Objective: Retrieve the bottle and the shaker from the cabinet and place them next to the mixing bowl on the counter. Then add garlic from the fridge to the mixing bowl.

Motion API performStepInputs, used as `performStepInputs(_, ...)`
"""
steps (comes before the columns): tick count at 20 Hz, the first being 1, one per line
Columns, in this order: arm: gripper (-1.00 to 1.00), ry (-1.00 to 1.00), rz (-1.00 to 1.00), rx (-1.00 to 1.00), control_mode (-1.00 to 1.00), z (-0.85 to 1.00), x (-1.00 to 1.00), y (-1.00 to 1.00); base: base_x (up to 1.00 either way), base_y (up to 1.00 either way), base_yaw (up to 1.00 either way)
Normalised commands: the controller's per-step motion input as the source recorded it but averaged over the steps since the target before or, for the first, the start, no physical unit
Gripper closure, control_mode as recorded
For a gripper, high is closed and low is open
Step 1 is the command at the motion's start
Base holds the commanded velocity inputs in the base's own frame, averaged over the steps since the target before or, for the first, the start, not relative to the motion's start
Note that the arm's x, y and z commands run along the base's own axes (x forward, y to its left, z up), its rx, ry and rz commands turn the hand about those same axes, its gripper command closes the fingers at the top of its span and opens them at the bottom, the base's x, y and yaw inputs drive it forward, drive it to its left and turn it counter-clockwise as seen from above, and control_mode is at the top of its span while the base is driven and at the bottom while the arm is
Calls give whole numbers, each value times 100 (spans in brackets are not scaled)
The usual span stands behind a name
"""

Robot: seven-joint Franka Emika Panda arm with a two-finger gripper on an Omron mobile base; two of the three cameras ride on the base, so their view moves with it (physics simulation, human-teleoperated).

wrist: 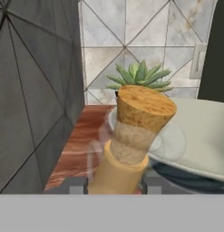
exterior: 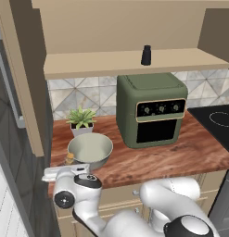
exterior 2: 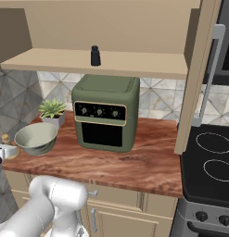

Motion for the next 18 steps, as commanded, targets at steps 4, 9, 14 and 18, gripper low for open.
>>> performStepInputs(4, 100, 0, 0, 0, -100, -13, 0, 7, 0, 0, 0)
performStepInputs(9, -100, 0, 0, 0, -100, -15, 6, 13, 0, 0, 0)
performStepInputs(14, -100, -4, 0, 0, -100, -2, 8, 7, 0, 0, 0)
performStepInputs(18, -100, -12, 0, 2, -100, 0, 8, 11, 0, 0, 0)
